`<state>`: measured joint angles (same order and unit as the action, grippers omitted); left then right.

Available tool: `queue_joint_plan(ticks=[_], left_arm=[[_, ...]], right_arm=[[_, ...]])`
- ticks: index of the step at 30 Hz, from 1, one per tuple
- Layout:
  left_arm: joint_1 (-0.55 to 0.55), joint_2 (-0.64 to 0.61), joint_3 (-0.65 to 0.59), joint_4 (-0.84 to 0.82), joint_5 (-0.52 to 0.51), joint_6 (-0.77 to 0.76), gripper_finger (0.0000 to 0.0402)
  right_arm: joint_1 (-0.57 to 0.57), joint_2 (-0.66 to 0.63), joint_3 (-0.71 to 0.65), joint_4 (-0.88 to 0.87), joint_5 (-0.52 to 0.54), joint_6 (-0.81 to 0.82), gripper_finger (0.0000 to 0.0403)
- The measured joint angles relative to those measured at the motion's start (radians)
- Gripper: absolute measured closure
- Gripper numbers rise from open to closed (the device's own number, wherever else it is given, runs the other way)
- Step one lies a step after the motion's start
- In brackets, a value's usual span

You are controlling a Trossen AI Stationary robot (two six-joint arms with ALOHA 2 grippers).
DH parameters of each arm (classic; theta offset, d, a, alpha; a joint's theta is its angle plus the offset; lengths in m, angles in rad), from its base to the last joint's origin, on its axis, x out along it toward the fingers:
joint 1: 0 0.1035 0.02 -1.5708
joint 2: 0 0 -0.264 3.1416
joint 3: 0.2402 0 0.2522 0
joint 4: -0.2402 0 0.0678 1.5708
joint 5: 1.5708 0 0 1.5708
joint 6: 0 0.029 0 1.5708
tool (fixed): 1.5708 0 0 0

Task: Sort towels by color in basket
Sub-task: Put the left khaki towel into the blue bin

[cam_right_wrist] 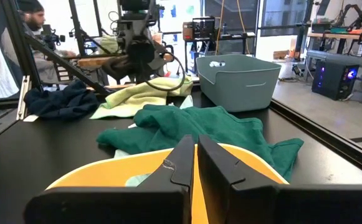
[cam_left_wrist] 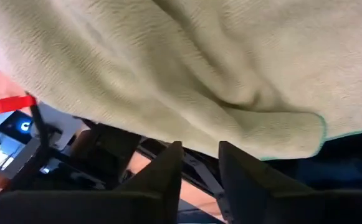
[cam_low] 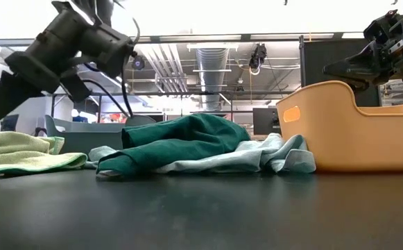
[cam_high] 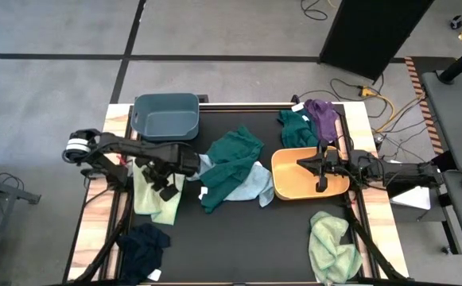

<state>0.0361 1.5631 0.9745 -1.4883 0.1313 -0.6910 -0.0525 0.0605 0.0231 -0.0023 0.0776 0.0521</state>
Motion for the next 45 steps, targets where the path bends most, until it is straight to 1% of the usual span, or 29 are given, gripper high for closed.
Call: queue_joint_plan(ticks=[6,9,12,15,18,22,28,32,35,37,39,42,43,45], left_arm=[[0.050,-0.007,-0.001,-0.011,-0.090,0.002,0.0248],[0.083,-0.013,-0.002,0.014,-0.094,0.002,0.0214],[0.106,-0.031,-0.013,0.085,-0.094,0.002,0.0183],[0.123,-0.053,-0.046,0.149,-0.089,0.001,0.0163],[0.135,-0.062,-0.100,0.186,-0.089,-0.009,0.0158],[0.137,-0.062,-0.181,0.246,-0.086,-0.021,0.0161],[0.136,-0.061,-0.303,0.386,-0.034,-0.036,0.0170],[0.137,-0.065,-0.354,0.446,-0.005,-0.030,0.0172],[0.137,-0.067,-0.366,0.467,0.002,-0.028,0.0199],[0.136,-0.067,-0.366,0.475,0.006,-0.028,0.0235],[0.135,-0.065,-0.359,0.480,0.006,-0.032,0.0283],[0.135,-0.062,-0.340,0.471,-0.018,-0.040,0.0366],[0.135,-0.061,-0.331,0.460,-0.028,-0.048,0.0382],[0.135,-0.057,-0.305,0.420,-0.064,-0.067,0.0386]], right_arm=[[0.000,0.000,0.000,0.000,0.000,0.000,0.0390],[0.000,0.000,0.000,0.000,0.000,0.000,0.0390],[0.000,0.000,0.000,0.000,0.000,0.000,0.0390],[0.000,0.000,0.000,0.000,0.000,0.000,0.0390],[0.000,0.000,0.000,0.000,0.000,0.000,0.0390],[0.000,0.000,0.000,0.000,0.000,0.000,0.0390],[0.000,0.000,0.000,0.000,0.000,0.000,0.0390],[0.000,0.000,0.000,0.000,0.000,0.000,0.0390],[0.000,0.000,0.000,0.000,0.000,0.000,0.0390],[0.000,0.000,0.000,0.000,0.000,0.000,0.0390],[0.000,0.000,0.000,0.000,0.000,0.000,0.0390],[0.000,0.000,0.000,0.000,0.000,0.000,0.0390],[0.000,0.000,0.000,0.000,0.000,0.000,0.0390],[0.000,0.000,0.000,0.000,0.000,0.000,0.0390]])
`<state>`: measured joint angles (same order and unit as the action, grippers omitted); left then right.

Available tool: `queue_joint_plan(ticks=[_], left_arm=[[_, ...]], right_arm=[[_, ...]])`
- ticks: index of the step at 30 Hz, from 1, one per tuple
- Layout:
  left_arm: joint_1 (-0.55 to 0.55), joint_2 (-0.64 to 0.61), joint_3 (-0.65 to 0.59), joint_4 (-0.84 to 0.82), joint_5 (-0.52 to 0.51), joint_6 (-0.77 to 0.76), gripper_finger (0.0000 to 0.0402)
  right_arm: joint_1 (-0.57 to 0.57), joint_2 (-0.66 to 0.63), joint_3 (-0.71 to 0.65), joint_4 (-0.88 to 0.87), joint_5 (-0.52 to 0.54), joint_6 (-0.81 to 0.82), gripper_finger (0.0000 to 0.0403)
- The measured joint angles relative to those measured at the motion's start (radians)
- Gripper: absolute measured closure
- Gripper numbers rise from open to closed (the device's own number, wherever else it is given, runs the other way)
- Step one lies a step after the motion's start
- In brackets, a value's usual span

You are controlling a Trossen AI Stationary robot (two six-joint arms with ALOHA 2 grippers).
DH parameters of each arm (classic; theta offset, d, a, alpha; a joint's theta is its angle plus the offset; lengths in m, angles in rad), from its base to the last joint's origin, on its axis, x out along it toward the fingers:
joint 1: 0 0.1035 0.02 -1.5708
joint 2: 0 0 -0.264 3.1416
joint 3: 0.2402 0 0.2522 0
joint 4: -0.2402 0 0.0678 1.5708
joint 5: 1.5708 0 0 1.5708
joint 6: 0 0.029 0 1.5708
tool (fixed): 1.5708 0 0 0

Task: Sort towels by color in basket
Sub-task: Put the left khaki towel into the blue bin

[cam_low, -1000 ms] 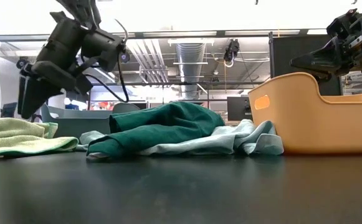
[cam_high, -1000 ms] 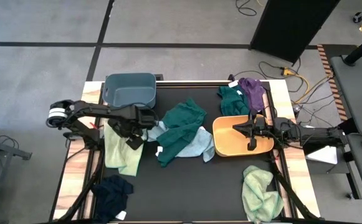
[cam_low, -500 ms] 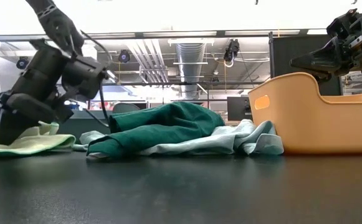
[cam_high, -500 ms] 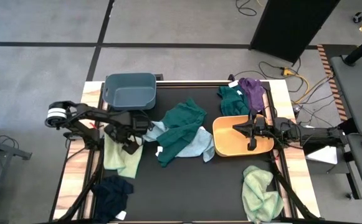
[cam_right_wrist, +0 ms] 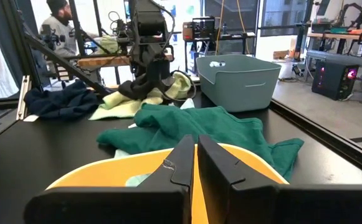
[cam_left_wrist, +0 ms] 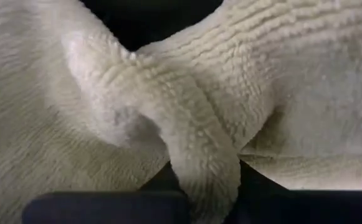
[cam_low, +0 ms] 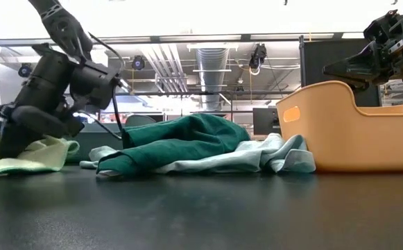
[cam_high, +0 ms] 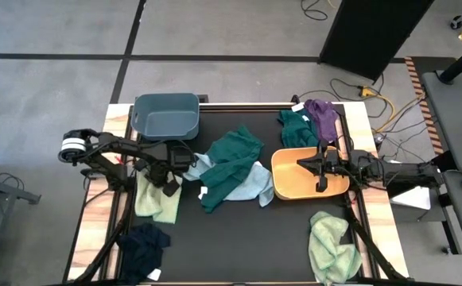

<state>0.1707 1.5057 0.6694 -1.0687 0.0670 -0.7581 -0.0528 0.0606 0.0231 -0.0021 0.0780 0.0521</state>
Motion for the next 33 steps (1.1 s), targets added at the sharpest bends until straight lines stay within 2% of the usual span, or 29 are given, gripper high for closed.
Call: queue_joint_plan(ticks=[6,10,12,15,20,23,25,28,33], left_arm=[[0.000,-0.001,0.200,-0.283,-0.023,-0.009,0.0395],[0.000,-0.002,0.426,-0.440,-0.130,0.021,0.0394],[0.005,-0.004,0.553,-0.499,-0.223,0.033,0.0394],[0.043,-0.017,0.727,-0.484,-0.375,0.077,0.0394],[0.138,-0.020,0.964,-0.501,-0.776,0.158,0.0394],[0.210,-0.021,1.053,-0.489,-0.947,0.207,0.0394],[0.259,-0.021,1.085,-0.453,-0.978,0.232,0.0394],[0.323,-0.021,1.094,-0.414,-0.945,0.262,0.0394],[0.370,-0.018,1.015,-0.338,-0.912,0.279,0.0394]], right_arm=[[0.000,0.000,0.000,0.000,0.000,0.000,0.0390],[0.000,0.000,0.000,0.000,0.000,0.000,0.0390],[0.000,0.000,0.000,0.001,0.000,0.000,0.0390],[0.000,0.000,0.000,0.002,0.000,0.000,0.0390],[0.000,0.000,0.000,0.004,0.000,0.000,0.0390],[0.000,0.000,0.000,0.005,0.000,0.000,0.0390],[0.000,0.000,-0.001,0.006,0.000,0.000,0.0390],[0.000,0.000,-0.001,0.006,0.000,0.000,0.0390],[0.000,0.000,-0.001,0.006,0.000,0.000,0.0390]])
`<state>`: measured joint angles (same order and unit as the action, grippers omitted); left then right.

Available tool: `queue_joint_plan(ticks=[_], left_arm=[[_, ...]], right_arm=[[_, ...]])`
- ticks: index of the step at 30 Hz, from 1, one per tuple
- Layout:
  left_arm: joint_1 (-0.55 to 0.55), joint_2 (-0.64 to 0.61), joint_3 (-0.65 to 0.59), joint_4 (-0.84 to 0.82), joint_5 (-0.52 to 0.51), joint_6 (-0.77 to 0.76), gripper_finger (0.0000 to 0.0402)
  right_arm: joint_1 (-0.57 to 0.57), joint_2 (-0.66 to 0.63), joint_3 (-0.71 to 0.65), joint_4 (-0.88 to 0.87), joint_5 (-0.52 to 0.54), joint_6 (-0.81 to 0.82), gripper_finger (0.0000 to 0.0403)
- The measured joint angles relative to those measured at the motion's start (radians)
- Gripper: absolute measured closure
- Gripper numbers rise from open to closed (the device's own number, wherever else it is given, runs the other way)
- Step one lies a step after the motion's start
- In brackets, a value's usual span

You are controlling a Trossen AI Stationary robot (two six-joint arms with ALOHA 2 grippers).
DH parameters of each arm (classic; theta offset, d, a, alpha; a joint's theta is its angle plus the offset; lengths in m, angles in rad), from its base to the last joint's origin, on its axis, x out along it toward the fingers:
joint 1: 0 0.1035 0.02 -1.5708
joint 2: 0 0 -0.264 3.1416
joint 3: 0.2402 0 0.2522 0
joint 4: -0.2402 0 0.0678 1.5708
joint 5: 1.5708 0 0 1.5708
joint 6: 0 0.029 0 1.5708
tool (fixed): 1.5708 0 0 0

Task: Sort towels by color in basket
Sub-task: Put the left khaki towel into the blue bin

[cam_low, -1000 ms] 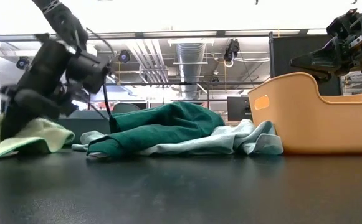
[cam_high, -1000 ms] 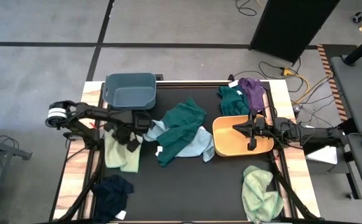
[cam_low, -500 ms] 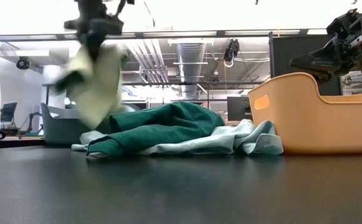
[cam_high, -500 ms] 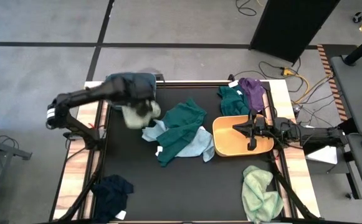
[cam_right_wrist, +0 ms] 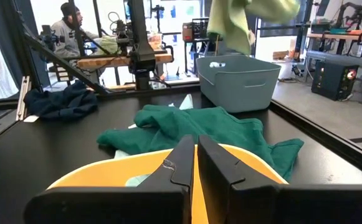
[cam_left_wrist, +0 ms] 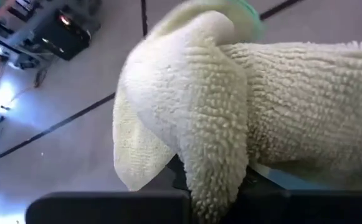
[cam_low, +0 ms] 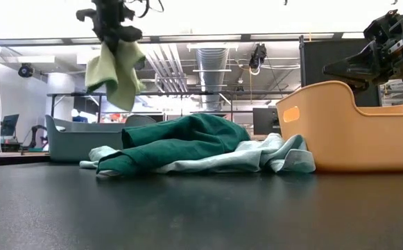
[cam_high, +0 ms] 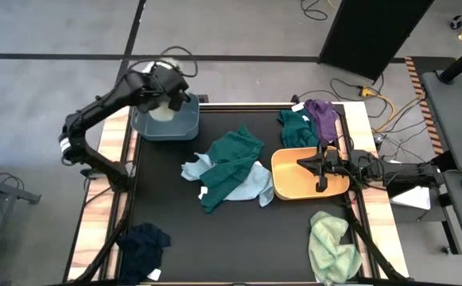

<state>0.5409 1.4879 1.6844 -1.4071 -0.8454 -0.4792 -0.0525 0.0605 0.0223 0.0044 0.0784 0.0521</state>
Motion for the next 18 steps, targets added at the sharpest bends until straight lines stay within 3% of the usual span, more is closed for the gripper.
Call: queue_joint_plan(ticks=[12,18], left_arm=[[0.065,0.000,-0.354,0.129,0.078,0.001,0.0393],[0.100,0.000,-0.500,0.391,0.170,0.087,0.0393]], right_arm=[[0.000,0.000,0.000,0.000,0.000,0.000,0.0390],[0.000,0.000,0.000,0.000,0.000,0.000,0.0390]])
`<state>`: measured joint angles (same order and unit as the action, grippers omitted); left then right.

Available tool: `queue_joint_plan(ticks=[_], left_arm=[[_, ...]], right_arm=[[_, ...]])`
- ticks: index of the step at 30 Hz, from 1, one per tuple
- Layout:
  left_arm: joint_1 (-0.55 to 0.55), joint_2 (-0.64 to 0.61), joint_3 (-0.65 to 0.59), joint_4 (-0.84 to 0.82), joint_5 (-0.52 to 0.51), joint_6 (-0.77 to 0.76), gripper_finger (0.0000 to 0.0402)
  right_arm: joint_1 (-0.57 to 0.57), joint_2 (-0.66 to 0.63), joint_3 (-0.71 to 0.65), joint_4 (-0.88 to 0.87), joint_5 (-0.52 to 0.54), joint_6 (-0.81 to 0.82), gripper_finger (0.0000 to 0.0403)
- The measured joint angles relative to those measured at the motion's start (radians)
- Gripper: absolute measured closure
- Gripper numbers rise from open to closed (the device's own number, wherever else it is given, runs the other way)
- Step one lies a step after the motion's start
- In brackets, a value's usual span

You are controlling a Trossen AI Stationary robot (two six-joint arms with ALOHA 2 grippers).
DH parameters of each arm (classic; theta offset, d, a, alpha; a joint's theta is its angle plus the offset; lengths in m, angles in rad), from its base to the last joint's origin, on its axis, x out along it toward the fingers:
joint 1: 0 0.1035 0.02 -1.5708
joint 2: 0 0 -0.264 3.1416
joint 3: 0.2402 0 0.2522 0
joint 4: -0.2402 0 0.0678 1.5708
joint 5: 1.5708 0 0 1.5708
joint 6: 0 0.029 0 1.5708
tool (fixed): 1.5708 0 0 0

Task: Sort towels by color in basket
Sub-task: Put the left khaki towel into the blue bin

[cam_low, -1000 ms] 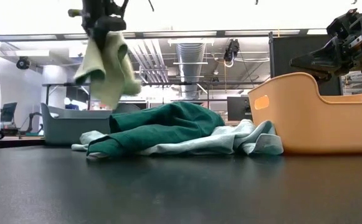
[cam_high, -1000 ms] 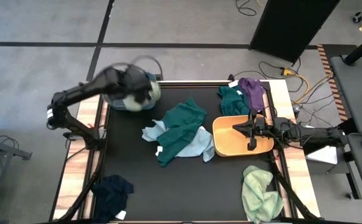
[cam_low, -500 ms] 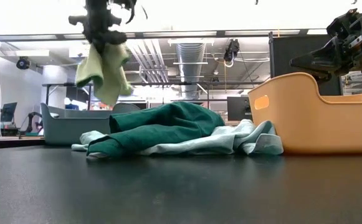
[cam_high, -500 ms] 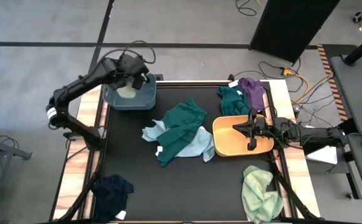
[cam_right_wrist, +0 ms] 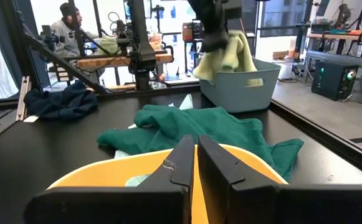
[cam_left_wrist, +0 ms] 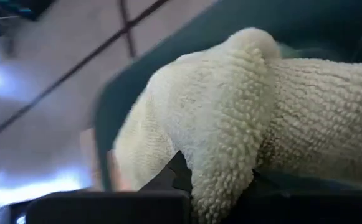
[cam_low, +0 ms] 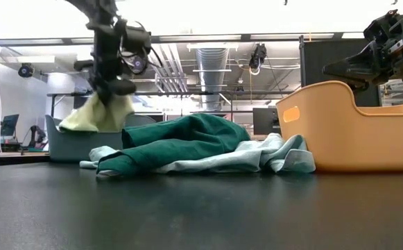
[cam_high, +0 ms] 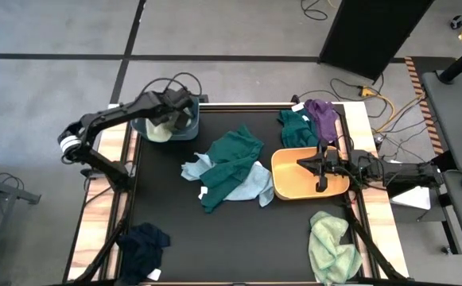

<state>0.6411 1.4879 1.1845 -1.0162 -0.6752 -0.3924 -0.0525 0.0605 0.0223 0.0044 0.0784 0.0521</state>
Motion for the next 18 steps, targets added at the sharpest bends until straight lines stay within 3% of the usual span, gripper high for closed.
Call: queue_joint_plan(ticks=[7,14,18], left_arm=[[0.136,0.000,-0.088,0.314,0.305,0.087,0.0393],[0.267,0.000,-0.100,0.354,0.538,0.061,0.0393],[0.270,0.000,-0.121,0.352,0.567,0.050,0.0393]], right_arm=[[0.000,0.000,0.000,0.000,0.000,0.000,0.0390],[0.000,0.000,0.000,0.000,0.000,0.000,0.0390],[0.000,0.000,0.000,0.000,0.000,0.000,0.0390]])
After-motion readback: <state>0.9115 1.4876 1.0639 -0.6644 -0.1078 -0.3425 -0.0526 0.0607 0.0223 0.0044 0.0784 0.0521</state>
